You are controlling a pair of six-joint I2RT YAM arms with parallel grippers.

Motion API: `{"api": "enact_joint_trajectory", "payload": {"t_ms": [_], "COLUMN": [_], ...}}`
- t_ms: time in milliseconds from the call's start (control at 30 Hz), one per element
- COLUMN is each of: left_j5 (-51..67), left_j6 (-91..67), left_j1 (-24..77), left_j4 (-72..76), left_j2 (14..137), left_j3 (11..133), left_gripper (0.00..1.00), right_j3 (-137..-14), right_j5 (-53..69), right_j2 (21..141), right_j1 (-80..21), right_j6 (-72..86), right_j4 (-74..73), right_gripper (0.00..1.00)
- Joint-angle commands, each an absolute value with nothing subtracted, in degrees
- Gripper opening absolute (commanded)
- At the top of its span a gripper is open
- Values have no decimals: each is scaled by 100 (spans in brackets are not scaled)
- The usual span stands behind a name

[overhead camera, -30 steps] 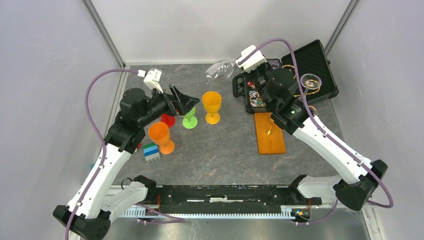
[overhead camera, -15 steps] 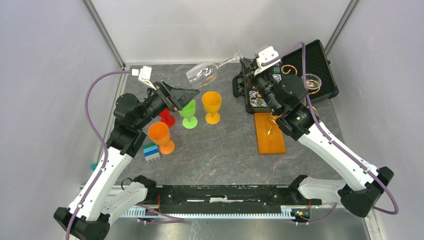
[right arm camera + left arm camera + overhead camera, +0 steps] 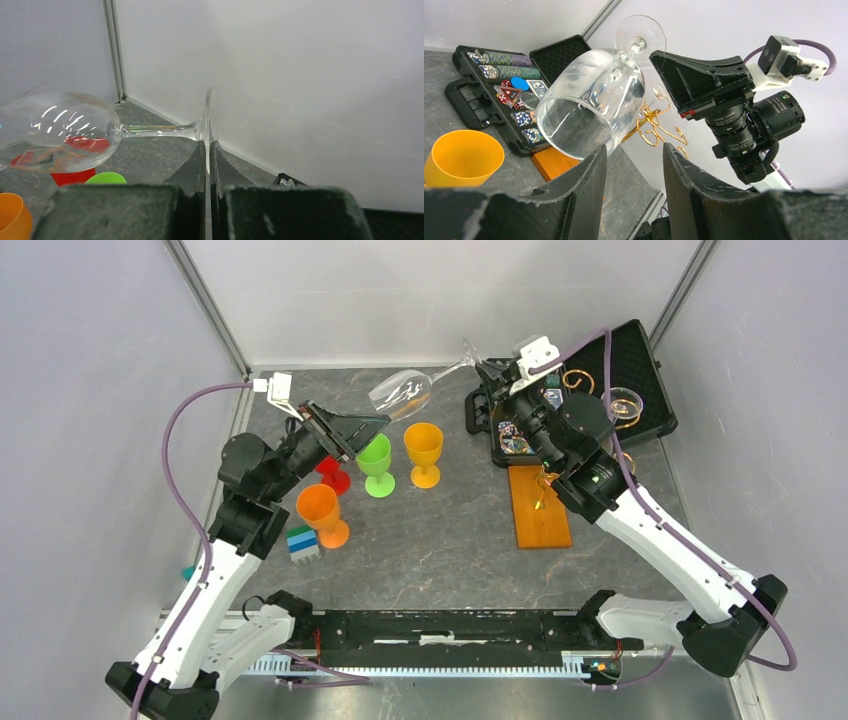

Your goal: Take the wine glass off the wine glass rack

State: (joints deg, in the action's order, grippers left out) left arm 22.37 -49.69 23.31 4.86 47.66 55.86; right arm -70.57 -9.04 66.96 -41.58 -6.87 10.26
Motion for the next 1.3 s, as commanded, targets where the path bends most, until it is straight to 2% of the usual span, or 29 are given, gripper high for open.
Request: {"api": "enact_joint_trajectory", "payload": {"t_ms": [0,233,367,600,1033,1167,1267], "left_j5": [2235,2351,2371,2580,3051,3204,3390], "left_j6": [-5182,-5214,-4970,-4242,-2919,-3000,-3304], "left_j1": [2314,2313,2319,2318,2320,2319,2315], "left_j4": [861,1069,897,177,-1375,-1312,-1110], "left_j2": [4866,5007,5000,4974,5167,5203,5203], "left_j3": [5642,5694,5801,6069,6688,6712,6691], "left_gripper": [49,40,41,61,76,76,68], "right_j3": [-7050,-6926,-6895,-6817,-6670,-6622,-6579], "right_j5": [-583,-167,-103,-173,-13,155,71], "right_j2": [6453,6464,6452,6358,6082,6060,6082], "right_j1": [-4192,-4192,-4192,-4190,-4188,-4192,-4191], "right_j6": [-351,-117,-92,-73,-12,129,200], "right_j4": [1552,1449,1381,1381,1257,1274,1313], "right_gripper": [0,0,0,0,0,0,0]}}
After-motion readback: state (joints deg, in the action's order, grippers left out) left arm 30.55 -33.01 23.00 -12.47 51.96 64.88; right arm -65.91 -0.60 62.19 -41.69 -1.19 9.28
